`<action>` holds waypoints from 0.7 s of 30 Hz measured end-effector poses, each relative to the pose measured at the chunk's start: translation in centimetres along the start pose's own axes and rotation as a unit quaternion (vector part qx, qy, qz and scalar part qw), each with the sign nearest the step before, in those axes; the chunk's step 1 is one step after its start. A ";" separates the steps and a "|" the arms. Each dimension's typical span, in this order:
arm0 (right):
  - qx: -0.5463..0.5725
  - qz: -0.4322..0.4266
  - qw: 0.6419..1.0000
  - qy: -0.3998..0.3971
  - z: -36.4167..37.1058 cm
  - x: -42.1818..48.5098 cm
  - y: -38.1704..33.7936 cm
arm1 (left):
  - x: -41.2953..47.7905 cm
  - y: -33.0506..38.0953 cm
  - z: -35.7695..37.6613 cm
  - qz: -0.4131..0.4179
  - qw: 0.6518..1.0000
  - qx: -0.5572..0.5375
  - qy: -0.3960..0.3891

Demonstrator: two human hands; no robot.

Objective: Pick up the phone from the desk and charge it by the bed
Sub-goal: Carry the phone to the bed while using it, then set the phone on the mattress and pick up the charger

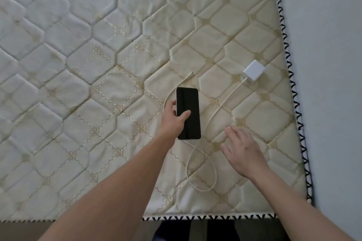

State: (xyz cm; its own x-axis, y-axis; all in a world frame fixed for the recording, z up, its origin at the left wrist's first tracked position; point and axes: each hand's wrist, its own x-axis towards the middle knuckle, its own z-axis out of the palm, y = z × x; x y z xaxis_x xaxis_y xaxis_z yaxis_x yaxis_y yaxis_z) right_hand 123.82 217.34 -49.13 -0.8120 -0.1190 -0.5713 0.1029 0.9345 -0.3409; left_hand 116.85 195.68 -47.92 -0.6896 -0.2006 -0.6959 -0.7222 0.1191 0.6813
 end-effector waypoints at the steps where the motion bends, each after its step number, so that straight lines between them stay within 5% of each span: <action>1: -0.013 0.002 1.000 0.002 0.7 0.7 0.3 | 1.1 -0.4 0.3 0.006 1.000 -0.002 0.003; 9: -0.117 0.015 0.989 0.085 5.1 2.3 0.8 | 3.9 -3.1 2.2 0.090 0.988 0.096 0.078; 21: -0.124 0.019 0.989 0.071 4.9 2.5 1.0 | 3.8 -3.2 1.2 0.171 0.923 0.319 0.131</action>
State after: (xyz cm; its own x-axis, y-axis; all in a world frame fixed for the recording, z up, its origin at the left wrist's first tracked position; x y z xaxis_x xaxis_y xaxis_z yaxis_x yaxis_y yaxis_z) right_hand 124.74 216.31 -54.57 -0.8848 -0.0495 -0.4634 0.0053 0.9932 -0.1163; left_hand 116.47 195.69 -53.03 -0.9067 -0.2634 -0.3294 -0.4071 0.7507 0.5204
